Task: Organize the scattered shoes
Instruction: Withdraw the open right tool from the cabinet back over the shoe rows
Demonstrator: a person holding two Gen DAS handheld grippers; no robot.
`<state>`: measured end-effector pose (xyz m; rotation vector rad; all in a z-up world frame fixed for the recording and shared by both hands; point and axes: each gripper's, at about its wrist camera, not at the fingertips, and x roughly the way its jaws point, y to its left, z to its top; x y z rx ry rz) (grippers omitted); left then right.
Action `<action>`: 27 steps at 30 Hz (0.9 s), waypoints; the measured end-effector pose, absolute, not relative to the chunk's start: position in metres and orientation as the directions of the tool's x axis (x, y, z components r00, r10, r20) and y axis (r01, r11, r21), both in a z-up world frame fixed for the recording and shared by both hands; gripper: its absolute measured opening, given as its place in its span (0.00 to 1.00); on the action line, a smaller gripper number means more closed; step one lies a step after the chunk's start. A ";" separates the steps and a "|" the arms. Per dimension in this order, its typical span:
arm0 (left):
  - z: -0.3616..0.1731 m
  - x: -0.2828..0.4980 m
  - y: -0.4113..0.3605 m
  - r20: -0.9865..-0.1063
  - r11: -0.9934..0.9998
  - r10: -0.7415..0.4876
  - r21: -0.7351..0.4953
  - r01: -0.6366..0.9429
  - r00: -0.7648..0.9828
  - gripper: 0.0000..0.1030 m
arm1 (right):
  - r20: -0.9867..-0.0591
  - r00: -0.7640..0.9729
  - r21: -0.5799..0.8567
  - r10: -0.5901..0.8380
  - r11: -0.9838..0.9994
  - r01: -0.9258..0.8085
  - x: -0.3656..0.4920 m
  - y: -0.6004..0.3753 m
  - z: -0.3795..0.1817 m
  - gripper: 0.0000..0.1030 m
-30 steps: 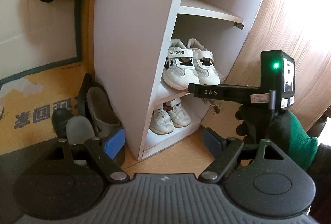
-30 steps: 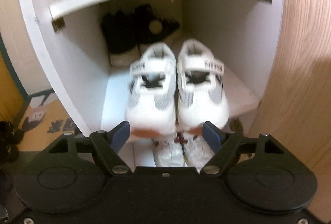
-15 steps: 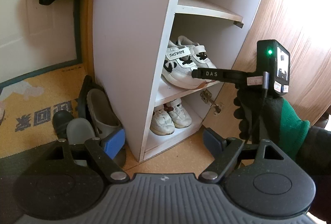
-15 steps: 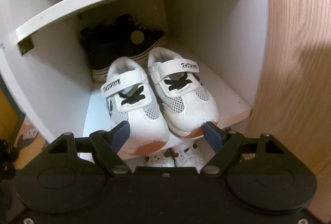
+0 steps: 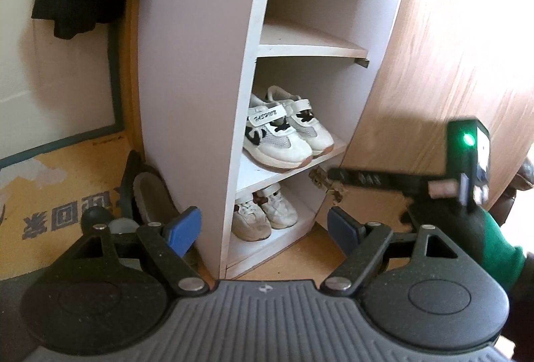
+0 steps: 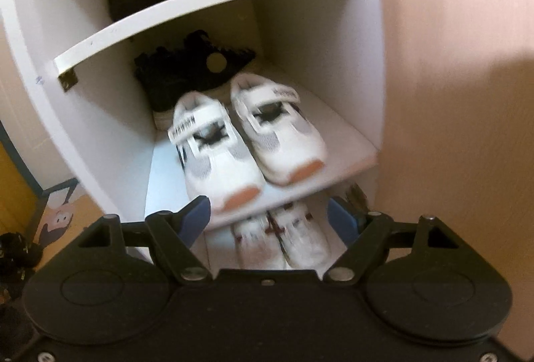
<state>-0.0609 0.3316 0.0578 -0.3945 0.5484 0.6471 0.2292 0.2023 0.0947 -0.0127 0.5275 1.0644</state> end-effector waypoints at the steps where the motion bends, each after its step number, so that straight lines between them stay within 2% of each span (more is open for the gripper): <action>1: 0.058 -0.061 0.330 -0.591 0.735 0.453 -0.175 -0.654 0.668 0.80 | -0.422 0.374 0.246 0.826 0.501 -0.830 0.228 0.197 0.092 0.77; 12: 0.062 -0.056 0.312 -0.585 0.765 0.443 -0.148 -0.626 0.679 0.80 | -0.530 0.380 0.368 0.758 0.610 -0.702 0.187 0.088 0.008 0.77; 17: 0.060 -0.052 0.301 -0.589 0.787 0.427 -0.132 -0.603 0.687 0.80 | -0.613 0.375 0.402 0.695 0.683 -0.610 0.170 0.048 -0.042 0.78; 22: 0.059 -0.046 0.289 -0.594 0.806 0.408 -0.122 -0.579 0.693 0.80 | -0.711 0.344 0.473 0.614 0.779 -0.411 0.158 0.008 -0.102 0.77; 25: 0.058 -0.042 0.284 -0.597 0.816 0.397 -0.119 -0.566 0.697 0.80 | -0.744 0.314 0.519 0.590 0.806 -0.286 0.153 -0.010 -0.134 0.74; 27: 0.056 -0.038 0.279 -0.602 0.827 0.386 -0.111 -0.551 0.699 0.80 | -0.764 0.297 0.530 0.573 0.820 -0.216 0.151 -0.019 -0.152 0.66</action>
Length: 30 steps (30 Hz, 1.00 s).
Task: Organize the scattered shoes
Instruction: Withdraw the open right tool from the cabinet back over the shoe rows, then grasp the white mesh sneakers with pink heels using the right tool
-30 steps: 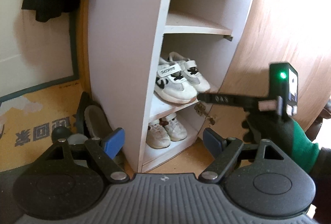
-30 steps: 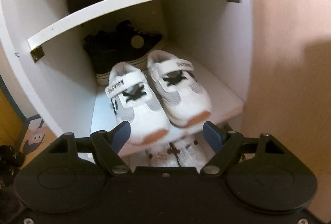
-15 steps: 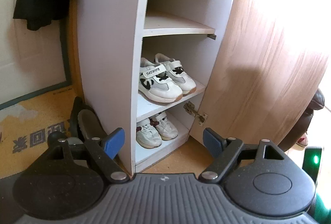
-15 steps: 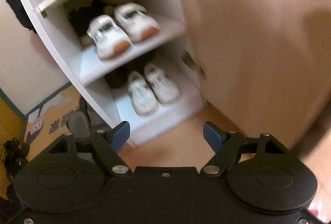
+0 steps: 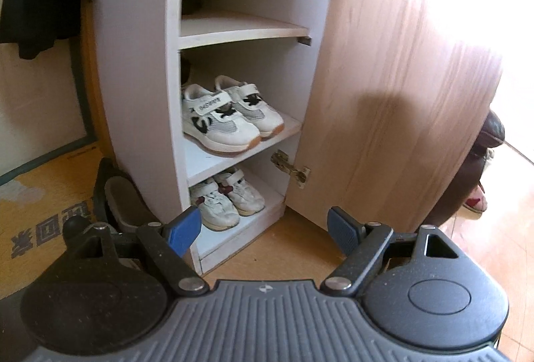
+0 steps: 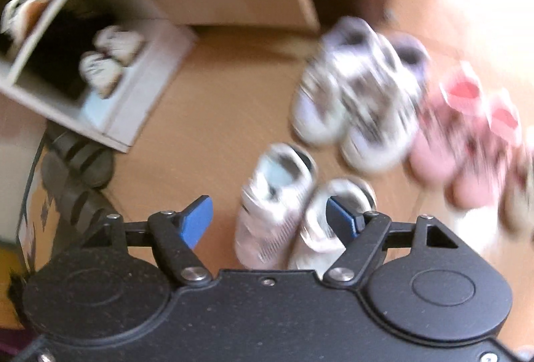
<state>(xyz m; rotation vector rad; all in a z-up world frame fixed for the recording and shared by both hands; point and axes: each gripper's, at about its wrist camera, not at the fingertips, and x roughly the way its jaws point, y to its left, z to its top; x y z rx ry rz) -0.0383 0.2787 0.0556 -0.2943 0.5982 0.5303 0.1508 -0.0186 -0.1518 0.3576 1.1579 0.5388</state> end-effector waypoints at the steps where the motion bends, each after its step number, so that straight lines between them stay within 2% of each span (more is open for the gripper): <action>1: 0.054 -0.037 0.276 -0.605 0.831 0.380 -0.108 -0.545 0.699 0.80 | -0.774 0.294 0.528 0.560 0.828 -0.188 0.150 -0.022 -0.159 0.64; 2: 0.053 -0.036 0.275 -0.610 0.834 0.376 -0.105 -0.541 0.698 0.80 | -0.785 0.290 0.525 0.548 0.836 -0.159 0.150 -0.026 -0.167 0.62; 3: 0.052 -0.035 0.274 -0.613 0.836 0.373 -0.104 -0.539 0.697 0.80 | -0.795 0.285 0.522 0.536 0.843 -0.131 0.149 -0.029 -0.175 0.54; 5: 0.050 -0.034 0.272 -0.617 0.837 0.369 -0.103 -0.537 0.694 0.80 | -0.794 0.288 0.526 0.535 0.843 -0.117 0.153 -0.027 -0.178 0.48; 11: 0.047 -0.034 0.277 -0.624 0.828 0.380 -0.100 -0.552 0.683 0.80 | -0.774 0.294 0.562 0.561 0.822 -0.091 0.168 -0.006 -0.183 0.48; 17: 0.041 -0.038 0.286 -0.639 0.815 0.386 -0.102 -0.571 0.665 0.80 | -0.806 0.287 0.541 0.518 0.841 0.002 0.182 0.012 -0.204 0.49; 18: 0.041 -0.038 0.287 -0.641 0.813 0.386 -0.104 -0.573 0.664 0.80 | -0.797 0.289 0.563 0.530 0.826 0.038 0.184 0.011 -0.209 0.53; 22: 0.038 -0.036 0.291 -0.647 0.811 0.380 -0.109 -0.574 0.661 0.80 | -0.746 0.315 0.647 0.587 0.751 0.133 0.191 0.006 -0.224 0.56; 30: 0.034 -0.029 0.286 -0.658 0.821 0.356 -0.120 -0.559 0.664 0.80 | -0.788 0.275 0.603 0.551 0.781 0.162 0.202 0.016 -0.240 0.58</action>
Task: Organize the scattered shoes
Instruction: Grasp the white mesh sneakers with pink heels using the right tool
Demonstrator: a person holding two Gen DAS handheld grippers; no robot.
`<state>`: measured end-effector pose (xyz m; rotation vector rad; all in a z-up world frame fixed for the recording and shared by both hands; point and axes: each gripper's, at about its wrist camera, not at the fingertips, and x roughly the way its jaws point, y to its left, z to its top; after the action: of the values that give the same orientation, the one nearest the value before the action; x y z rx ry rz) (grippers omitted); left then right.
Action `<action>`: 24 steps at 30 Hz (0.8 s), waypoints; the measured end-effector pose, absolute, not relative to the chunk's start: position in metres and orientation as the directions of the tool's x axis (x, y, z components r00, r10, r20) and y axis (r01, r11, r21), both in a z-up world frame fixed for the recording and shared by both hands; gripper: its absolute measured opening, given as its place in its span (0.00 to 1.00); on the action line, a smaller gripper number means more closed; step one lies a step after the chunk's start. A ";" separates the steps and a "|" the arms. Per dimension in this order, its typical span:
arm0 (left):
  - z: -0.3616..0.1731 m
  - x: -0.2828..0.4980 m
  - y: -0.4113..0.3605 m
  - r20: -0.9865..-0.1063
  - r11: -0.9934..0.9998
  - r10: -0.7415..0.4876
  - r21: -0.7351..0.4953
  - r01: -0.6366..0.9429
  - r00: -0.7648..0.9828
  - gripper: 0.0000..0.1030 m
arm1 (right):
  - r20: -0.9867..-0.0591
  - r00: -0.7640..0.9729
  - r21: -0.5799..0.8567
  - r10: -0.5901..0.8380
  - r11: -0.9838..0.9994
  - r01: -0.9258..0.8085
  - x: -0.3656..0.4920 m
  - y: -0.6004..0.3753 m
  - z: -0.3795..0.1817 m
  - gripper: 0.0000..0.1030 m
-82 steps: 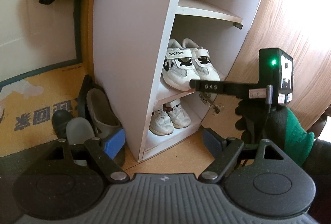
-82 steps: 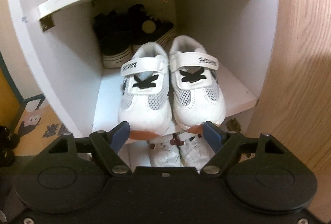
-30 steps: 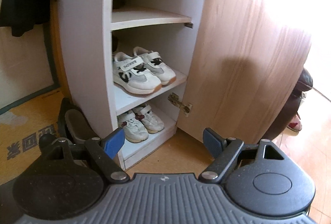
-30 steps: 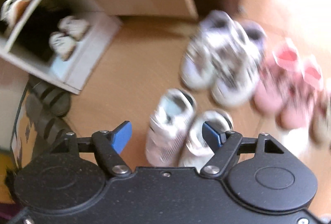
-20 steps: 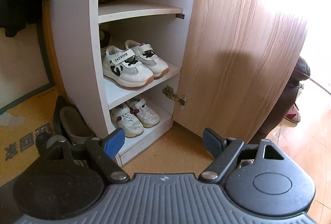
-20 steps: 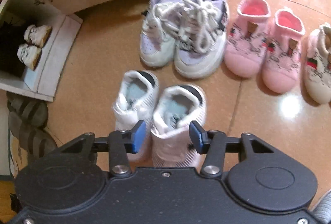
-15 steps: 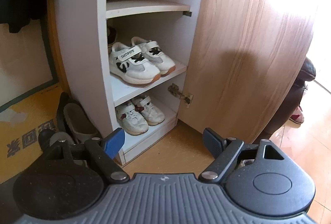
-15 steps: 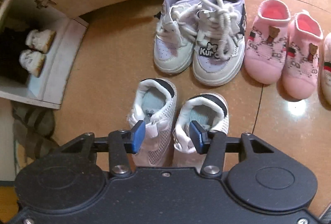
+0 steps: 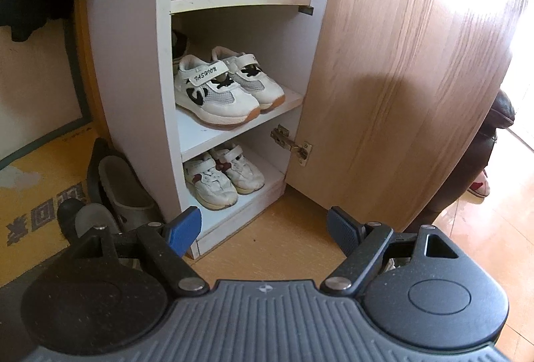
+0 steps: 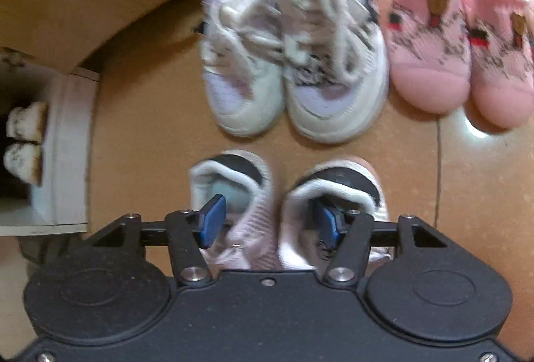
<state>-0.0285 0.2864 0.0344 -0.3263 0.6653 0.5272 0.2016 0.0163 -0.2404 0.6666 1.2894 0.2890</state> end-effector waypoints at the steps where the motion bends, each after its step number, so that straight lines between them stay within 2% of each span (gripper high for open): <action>1: 0.034 -0.028 0.286 -0.658 0.821 0.357 -0.118 -0.559 0.663 0.80 | -0.787 0.278 0.603 0.550 0.782 0.159 0.202 0.017 -0.241 0.59; 8: 0.029 -0.026 0.287 -0.672 0.818 0.357 -0.109 -0.564 0.649 0.80 | -0.745 0.331 0.650 0.579 0.741 0.167 0.217 0.021 -0.240 0.60; 17: 0.027 -0.024 0.284 -0.676 0.824 0.350 -0.106 -0.556 0.648 0.80 | -0.783 0.301 0.593 0.545 0.800 0.093 0.208 0.037 -0.240 0.60; 22: 0.027 -0.023 0.285 -0.678 0.824 0.350 -0.106 -0.557 0.647 0.80 | -0.830 0.293 0.525 0.475 0.843 0.120 0.214 0.051 -0.239 0.44; 23: 0.028 -0.023 0.285 -0.675 0.823 0.352 -0.106 -0.558 0.648 0.80 | -0.844 0.294 0.495 0.449 0.863 0.102 0.215 0.057 -0.238 0.40; 24: 0.029 -0.022 0.286 -0.672 0.823 0.355 -0.106 -0.559 0.650 0.80 | -0.853 0.298 0.470 0.428 0.879 0.084 0.214 0.059 -0.238 0.31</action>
<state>-0.0224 0.2857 0.0287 -0.3182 0.6875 0.5289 0.2137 0.0594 -0.2379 0.4760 1.2595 0.2405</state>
